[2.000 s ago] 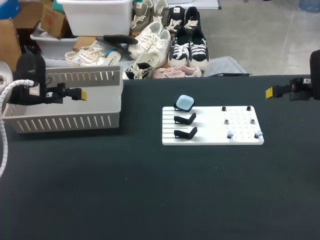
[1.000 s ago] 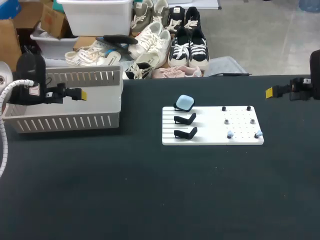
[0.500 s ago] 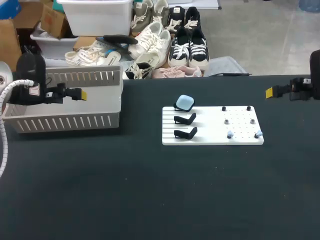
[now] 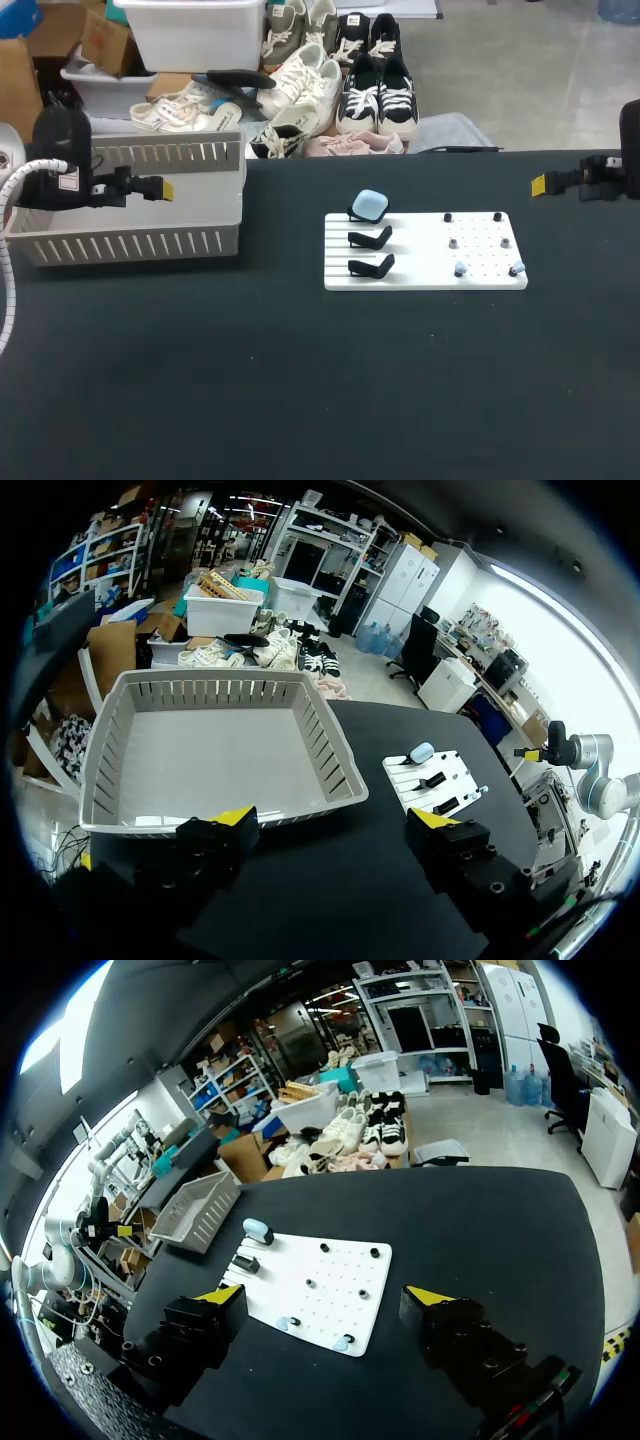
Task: Pick up each earbud case from the left stands, insert the matching earbuds, close the lid, and place the case in the box.
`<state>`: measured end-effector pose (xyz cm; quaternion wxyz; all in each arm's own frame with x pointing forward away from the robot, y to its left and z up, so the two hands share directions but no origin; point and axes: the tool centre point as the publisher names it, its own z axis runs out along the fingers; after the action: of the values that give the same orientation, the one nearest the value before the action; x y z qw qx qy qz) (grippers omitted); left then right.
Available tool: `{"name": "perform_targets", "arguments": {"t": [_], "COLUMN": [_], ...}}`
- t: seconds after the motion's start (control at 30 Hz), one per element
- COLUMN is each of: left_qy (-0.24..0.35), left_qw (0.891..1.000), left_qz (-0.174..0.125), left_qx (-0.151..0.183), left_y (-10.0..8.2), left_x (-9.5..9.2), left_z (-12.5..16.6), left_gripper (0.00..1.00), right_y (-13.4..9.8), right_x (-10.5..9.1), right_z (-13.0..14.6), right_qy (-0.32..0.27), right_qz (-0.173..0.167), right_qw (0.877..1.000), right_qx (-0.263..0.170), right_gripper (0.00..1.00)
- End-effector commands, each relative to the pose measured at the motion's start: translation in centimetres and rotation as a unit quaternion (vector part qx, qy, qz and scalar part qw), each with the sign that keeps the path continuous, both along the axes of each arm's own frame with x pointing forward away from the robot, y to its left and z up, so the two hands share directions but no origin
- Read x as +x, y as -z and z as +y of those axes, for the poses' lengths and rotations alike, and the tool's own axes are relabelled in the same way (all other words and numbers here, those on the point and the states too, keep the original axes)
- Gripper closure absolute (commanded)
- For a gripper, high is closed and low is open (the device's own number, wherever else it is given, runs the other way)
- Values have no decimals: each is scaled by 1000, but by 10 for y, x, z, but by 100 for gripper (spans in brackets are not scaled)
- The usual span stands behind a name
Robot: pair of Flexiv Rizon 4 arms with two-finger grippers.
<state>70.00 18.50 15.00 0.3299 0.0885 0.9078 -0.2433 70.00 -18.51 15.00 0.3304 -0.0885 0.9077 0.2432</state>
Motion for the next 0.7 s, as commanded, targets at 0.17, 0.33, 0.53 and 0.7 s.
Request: {"name": "perform_targets", "arguments": {"t": [0.17, 0.33, 0.53, 0.7], "left_qy": [0, 0, 9, 60], "left_qw": [1000, 1000, 1000, 997], "left_qz": [0, 0, -4, -42], "left_qx": [0, 0, 1, -13], "left_y": [0, 0, 1, 5], "left_x": [0, 0, 0, 1], "left_z": [0, 0, -1, -4], "left_gripper": [0, 0, 0, 0], "right_y": [0, 0, 0, 0], "right_x": [0, 0, 0, 0], "right_z": [0, 0, 0, 0], "right_qy": [0, 0, 0, 0], "right_qz": [0, 0, 0, 0], "right_qw": [1000, 1000, 1000, 1000], "right_qx": [0, 0, 0, 0], "right_gripper": [0, 0, 0, 0]}}
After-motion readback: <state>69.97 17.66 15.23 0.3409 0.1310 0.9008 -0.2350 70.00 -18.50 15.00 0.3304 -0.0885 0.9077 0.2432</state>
